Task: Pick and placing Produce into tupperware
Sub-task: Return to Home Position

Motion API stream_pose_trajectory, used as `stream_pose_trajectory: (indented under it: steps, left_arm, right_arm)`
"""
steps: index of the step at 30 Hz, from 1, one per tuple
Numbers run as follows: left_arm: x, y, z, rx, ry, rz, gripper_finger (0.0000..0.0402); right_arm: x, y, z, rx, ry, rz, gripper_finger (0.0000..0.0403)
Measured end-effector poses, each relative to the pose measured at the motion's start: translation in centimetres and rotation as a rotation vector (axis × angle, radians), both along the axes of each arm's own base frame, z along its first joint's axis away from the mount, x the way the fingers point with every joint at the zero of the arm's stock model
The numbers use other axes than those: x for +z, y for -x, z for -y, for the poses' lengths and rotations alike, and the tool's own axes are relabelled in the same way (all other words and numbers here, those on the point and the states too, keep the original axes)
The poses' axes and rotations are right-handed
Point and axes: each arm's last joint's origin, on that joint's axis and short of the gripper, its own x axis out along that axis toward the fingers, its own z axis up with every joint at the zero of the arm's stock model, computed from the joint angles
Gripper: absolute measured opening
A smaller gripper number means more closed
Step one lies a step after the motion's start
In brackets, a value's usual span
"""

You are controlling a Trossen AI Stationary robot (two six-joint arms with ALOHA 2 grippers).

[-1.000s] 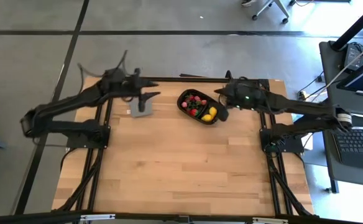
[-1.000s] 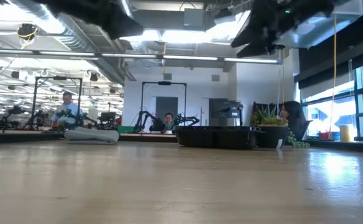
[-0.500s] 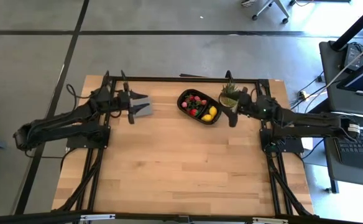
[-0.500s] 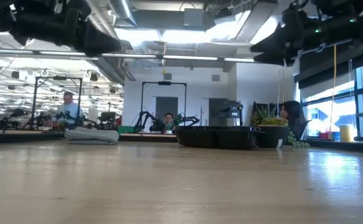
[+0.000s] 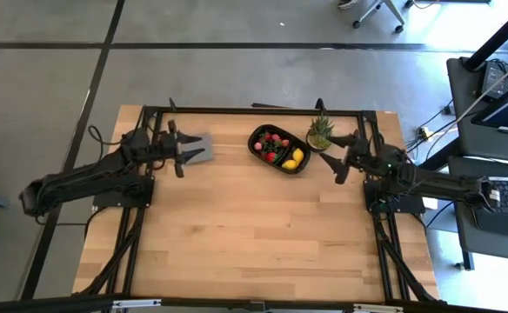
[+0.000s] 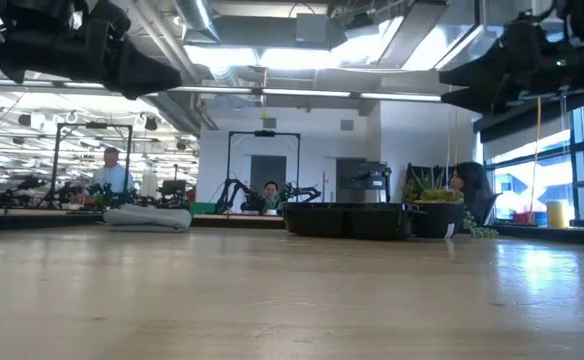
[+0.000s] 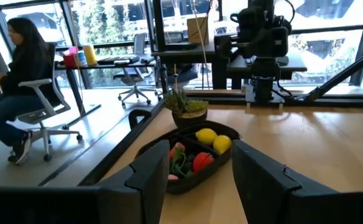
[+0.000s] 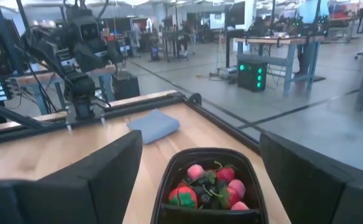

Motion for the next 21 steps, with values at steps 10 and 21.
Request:
stream_pose_trajectory:
  steps: [10,21]
  left_arm:
    - [-1.7,1.5,0.6,0.086,0.010,0.068,0.0165]
    - [-3.3,2.4,1.1,0.111,0.056,0.088,0.0165]
  right_arm:
    - [-0.9,1.8,-0.5,0.000,0.008,0.031,0.0326]
    - [-1.2,3.1,-0.9,0.002,-0.033,0.052,0.0326]
